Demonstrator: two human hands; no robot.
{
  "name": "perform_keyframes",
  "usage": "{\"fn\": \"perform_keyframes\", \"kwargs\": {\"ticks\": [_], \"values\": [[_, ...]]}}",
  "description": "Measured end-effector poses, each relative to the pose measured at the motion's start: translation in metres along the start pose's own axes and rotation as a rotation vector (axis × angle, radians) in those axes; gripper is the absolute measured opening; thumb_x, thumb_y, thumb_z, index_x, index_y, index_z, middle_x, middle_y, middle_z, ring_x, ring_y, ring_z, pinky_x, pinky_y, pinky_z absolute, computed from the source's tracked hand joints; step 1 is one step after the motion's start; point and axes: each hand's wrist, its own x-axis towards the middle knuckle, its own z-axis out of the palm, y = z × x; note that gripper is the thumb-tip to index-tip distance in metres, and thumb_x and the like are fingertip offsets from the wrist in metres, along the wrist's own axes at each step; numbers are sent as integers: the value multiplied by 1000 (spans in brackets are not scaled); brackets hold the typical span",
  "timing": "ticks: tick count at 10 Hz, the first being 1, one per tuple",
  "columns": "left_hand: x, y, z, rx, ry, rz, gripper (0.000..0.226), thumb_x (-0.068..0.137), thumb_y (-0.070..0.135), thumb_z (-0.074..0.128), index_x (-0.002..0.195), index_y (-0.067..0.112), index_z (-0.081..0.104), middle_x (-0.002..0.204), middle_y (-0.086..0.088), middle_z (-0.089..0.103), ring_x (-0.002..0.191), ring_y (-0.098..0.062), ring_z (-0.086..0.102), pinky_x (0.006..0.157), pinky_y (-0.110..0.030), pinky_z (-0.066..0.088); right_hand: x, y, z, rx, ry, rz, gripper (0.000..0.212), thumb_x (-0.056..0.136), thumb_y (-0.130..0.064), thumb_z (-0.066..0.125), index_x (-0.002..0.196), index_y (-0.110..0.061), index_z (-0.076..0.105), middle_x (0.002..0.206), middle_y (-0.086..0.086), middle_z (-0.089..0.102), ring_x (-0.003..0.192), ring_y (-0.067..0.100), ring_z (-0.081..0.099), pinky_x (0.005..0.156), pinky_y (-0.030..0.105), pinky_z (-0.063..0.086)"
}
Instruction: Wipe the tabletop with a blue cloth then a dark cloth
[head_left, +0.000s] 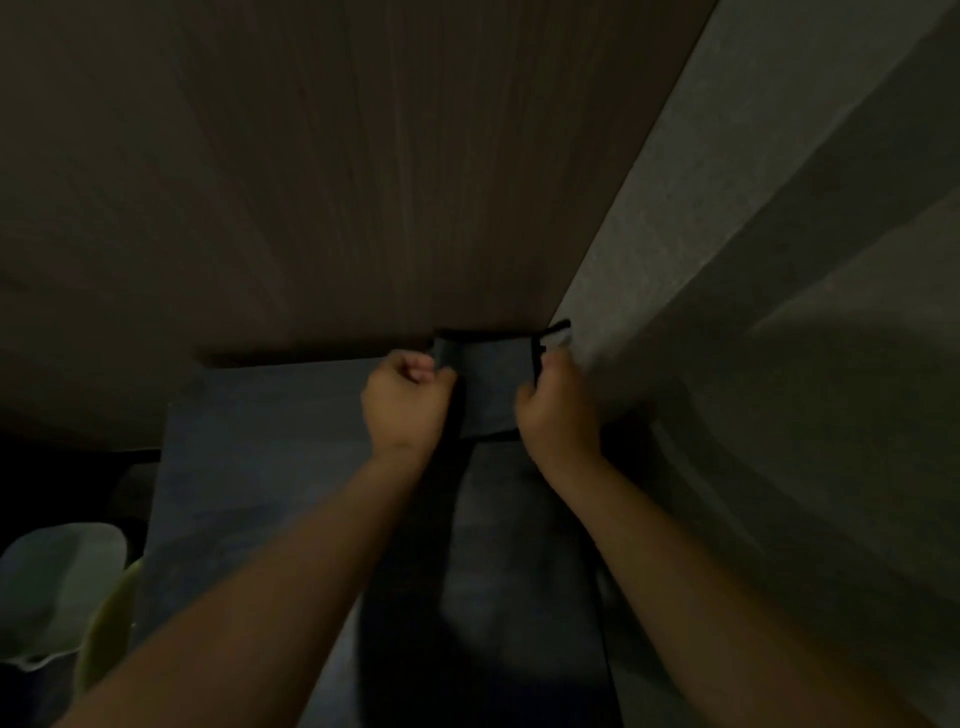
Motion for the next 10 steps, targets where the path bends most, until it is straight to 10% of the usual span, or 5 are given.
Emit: {"fn": "perform_keyframes", "kwargs": {"ticks": [4,10], "values": [[39,-18,31,1,-222,-123,13,83,7,71,85,11,59,86,-8,63,83,-20,60,86,-36,53,57,20,16,-208,-210,35,52,99,-9,48,146,-1,29,135,22,51,122,34,53,102,39,44],[42,-35,28,473,-383,-50,27,86,26,70,91,2,60,98,-18,64,94,-29,61,84,-36,50,34,30,30,-442,-71,20,53,102,-15,43,147,-1,19,130,19,53,108,30,62,82,37,50]]}}
